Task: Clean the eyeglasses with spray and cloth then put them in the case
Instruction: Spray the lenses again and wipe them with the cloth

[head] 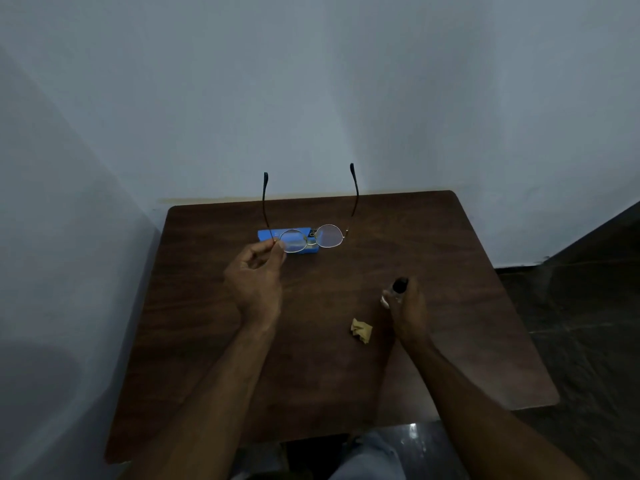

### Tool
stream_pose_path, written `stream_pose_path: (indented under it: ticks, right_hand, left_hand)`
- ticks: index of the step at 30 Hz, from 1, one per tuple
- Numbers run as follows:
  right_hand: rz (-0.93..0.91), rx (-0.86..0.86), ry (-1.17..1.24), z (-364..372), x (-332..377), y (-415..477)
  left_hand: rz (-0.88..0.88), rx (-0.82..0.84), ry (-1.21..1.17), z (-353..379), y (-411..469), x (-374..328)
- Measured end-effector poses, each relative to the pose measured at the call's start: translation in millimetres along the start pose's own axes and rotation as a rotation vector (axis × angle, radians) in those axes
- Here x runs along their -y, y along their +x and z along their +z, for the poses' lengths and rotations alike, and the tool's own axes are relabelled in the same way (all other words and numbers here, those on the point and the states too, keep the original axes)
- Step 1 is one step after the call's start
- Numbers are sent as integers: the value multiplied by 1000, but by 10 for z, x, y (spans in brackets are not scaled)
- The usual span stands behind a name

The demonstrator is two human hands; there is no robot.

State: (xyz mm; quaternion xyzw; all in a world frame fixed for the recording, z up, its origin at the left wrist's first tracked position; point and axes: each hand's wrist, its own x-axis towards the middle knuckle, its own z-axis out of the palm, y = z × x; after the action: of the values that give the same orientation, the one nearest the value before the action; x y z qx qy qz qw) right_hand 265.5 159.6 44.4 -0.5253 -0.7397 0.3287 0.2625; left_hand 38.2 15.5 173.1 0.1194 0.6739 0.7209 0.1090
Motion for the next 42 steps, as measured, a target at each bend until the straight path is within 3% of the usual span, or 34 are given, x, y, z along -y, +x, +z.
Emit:
stream_pose_path:
  ticks: [7,9,11,13,21,24,27,30,32,36,39,42]
  right_hand:
    - [62,22,71,-7,25,-42]
    - [168,-36,109,-11,-10,-139]
    - [353,-106,19,36,-40,-338]
    - [405,-74,-90,149,-20,-606]
    - [-41,339,-458,471,126,-765]
    - [-110,435,-459,483,251,-708]
    - [-121,296,-206,382,589,-723]
    - [-301,17,95,108,1288,-761]
    - [-411,-78,187,-83,1817,-747]
    - [-536,-102,-35,-116,2378,-457]
    - [-520,-32,-265,-34,2465,-203]
    - [-433,4,-334,-47,2547,-23]
  left_hand:
    - [-21,6,-27,38,0,47]
    - [-30,9,-22,35,5,73]
    - [-37,3,-19,32,-10,63]
    - [-55,-4,-43,35,-15,58]
    - [-64,32,-15,-29,12,105]
    - [-56,44,-8,-57,30,95]
    - [-52,43,-6,-87,68,79]
    - [-22,49,25,-99,99,35]
    - [7,67,52,-95,87,4]
    - [104,99,95,-39,19,-71]
    - [169,118,105,-2,-23,-131]
    - [221,120,129,-2,-28,-158]
